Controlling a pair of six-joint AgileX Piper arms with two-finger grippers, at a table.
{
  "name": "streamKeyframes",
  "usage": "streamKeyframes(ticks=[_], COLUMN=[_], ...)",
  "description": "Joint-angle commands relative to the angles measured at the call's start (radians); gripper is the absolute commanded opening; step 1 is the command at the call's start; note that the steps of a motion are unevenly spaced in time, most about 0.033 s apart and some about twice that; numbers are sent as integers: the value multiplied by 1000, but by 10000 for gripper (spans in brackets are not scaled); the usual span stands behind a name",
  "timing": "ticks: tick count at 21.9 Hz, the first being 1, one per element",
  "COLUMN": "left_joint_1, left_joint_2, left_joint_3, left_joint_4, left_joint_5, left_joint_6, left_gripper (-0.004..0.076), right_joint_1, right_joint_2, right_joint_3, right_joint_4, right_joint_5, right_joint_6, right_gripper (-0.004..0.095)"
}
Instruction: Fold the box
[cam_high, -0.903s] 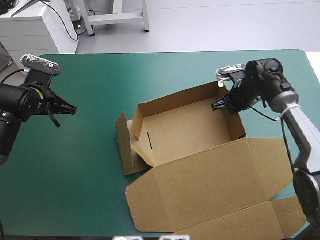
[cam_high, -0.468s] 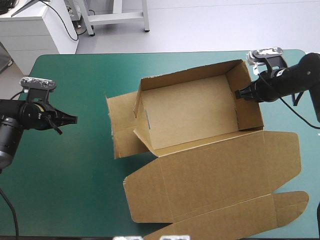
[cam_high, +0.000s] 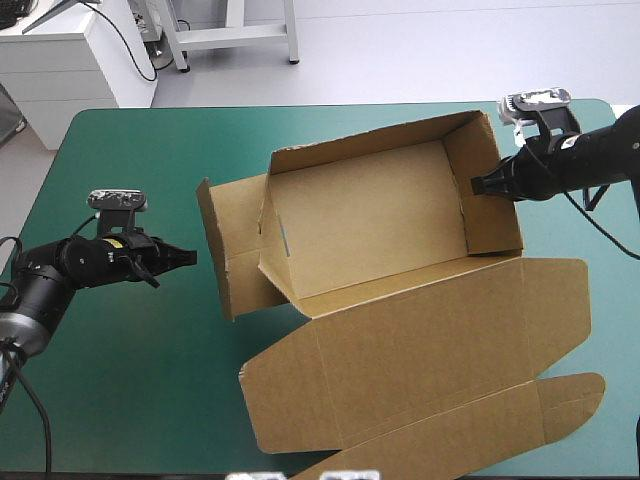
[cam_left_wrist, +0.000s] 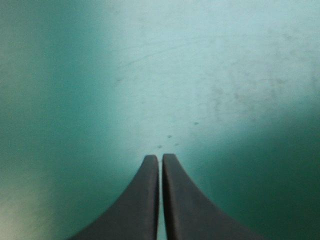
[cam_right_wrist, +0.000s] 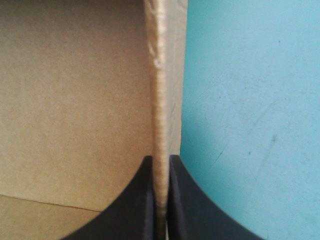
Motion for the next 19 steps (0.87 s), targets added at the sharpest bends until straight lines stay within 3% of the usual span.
streamKeyframes(ticks=[1,7,13,17,19], left_joint_1=[-1,-1,-1,-1,-1], left_joint_2=[-23,-23,-23,-23,-23], left_joint_3=[-26,-26,-34,-106,-148], left_joint_4=[-243,-659,-1085,-1137,-1137], left_joint_5=[-22,164,415,501,512], left_joint_6=[169,519,703,706,698], left_gripper=[8,8,8,25,92], right_joint_1=[-7,-7,-5,-3,-3], right_joint_2=[-40,-40,-40,-40,-40], right_joint_3=[-28,-28,-28,-28,-28], right_joint_4=[54,50,50,54,77], right_joint_5=[-6,-19,-36,-79,-79], right_joint_6=[-6,-6,10,49,51], right_gripper=[-21,-21,-21,-17,-17])
